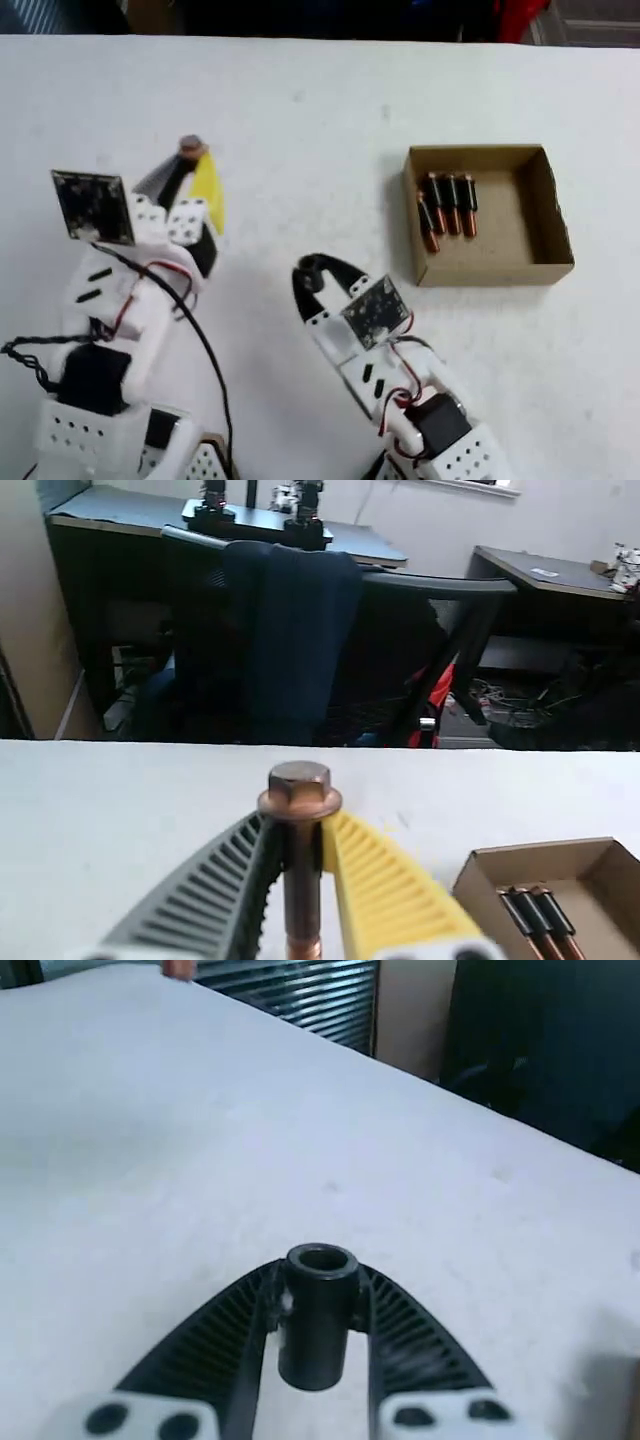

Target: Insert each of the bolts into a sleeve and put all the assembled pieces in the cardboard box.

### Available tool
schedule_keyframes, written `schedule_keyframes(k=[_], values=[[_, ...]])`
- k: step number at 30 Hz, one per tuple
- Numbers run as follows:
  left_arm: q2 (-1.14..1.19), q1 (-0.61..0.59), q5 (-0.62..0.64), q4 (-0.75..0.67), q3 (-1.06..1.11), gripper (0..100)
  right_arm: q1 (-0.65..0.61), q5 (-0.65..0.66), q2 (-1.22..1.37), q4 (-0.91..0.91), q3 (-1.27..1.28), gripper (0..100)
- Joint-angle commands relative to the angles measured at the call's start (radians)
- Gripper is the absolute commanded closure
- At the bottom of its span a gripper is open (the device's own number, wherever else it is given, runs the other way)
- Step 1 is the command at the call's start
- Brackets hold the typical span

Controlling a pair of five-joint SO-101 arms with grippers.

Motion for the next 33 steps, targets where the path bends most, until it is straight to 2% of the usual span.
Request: schedule_keyframes(k=[1, 7, 13, 16, 21, 27, 33], values=[[-0.028, 0.065, 0.003, -0.060, -0.015, 98, -0.045, 0.000, -0.010, -0.076, -0.006, 96.7], [-0.028, 0.110, 0.003, -0.141, 0.017, 98, -0.088, -0.008, -0.010, -0.156, -0.006, 96.7], [-0.028, 0.117, -0.002, -0.379, 0.146, 98, -0.143, -0.008, -0.010, -0.262, -0.005, 96.7], [-0.028, 0.117, 0.003, -0.453, 0.186, 98, -0.147, -0.008, -0.010, -0.306, -0.005, 96.7], [-0.028, 0.130, 0.003, -0.454, 0.189, 98, -0.142, -0.008, -0.010, -0.308, 0.051, 96.7], [-0.028, 0.259, -0.003, -0.453, 0.187, 98, -0.108, -0.008, -0.012, -0.358, 0.087, 96.7], [-0.056, 0.269, -0.003, -0.445, 0.192, 98, -0.071, -0.008, -0.010, -0.354, 0.087, 96.7]])
